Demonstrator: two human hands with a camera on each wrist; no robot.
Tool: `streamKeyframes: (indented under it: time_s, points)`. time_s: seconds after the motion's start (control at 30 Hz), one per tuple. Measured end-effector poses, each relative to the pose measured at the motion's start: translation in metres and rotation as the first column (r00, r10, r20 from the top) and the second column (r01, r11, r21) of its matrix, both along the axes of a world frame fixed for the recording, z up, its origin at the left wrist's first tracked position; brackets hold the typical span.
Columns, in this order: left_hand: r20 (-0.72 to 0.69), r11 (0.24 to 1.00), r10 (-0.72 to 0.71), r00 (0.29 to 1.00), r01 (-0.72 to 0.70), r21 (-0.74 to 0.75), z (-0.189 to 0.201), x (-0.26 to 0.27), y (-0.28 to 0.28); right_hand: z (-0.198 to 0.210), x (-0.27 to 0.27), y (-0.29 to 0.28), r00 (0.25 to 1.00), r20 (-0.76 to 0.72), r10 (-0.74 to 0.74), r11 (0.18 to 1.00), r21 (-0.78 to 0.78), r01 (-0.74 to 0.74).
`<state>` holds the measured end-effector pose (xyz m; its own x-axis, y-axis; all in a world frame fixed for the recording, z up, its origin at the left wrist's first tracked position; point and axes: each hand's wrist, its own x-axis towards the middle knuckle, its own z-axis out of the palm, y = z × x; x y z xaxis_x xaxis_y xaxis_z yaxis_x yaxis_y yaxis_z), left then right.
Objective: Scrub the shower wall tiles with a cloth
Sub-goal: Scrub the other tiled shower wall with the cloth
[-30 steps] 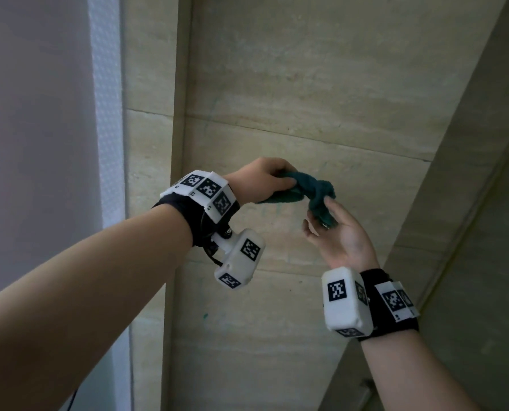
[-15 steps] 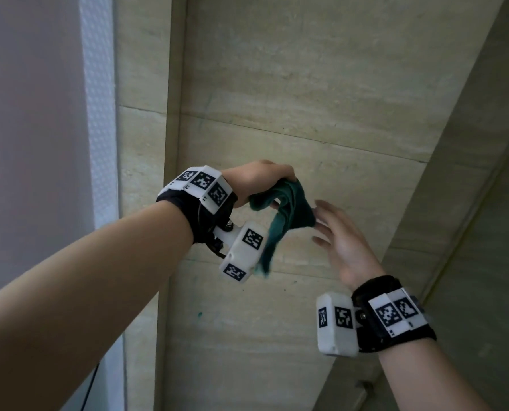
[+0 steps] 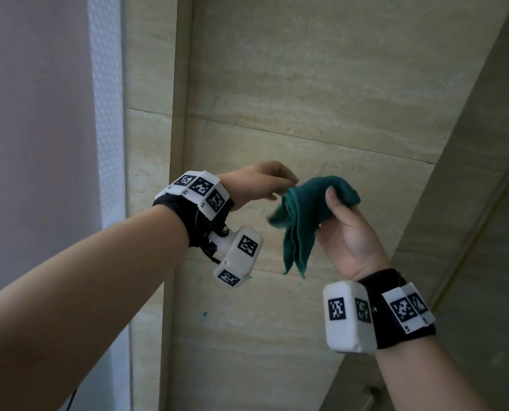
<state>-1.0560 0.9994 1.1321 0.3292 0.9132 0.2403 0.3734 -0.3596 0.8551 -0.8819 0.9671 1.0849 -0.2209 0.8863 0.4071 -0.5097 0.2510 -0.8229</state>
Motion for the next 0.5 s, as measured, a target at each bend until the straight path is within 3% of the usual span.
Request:
streamKeyframes:
  time_s: [0.07,0.13,0.23,0.33,0.5]
  points:
    - [0.035,0.999,0.009,0.999,-0.010,0.048,0.002,0.002,-0.002,0.003,-0.003,-0.001,0.995,0.030,-0.098,0.995,0.034,0.097]
    - [0.112,0.996,-0.087,0.990,0.087,0.000,0.006,0.002,-0.009,0.003,-0.005,0.000,0.977,0.076,-0.201,0.978,0.069,0.195]
    - [0.040,0.973,-0.214,0.976,0.217,-0.078,0.008,0.000,-0.016,0.003,-0.008,0.000,0.955,0.110,-0.274,0.960,0.093,0.265]
    - [-0.039,0.974,-0.213,0.976,0.210,-0.084,0.007,0.000,-0.015,0.002,-0.008,0.001,0.954,0.069,-0.292,0.953,0.101,0.285]
    - [0.025,0.974,-0.187,0.982,0.189,-0.124,0.007,0.001,-0.014,0.001,-0.004,0.004,0.945,0.073,-0.318,0.944,0.110,0.310]
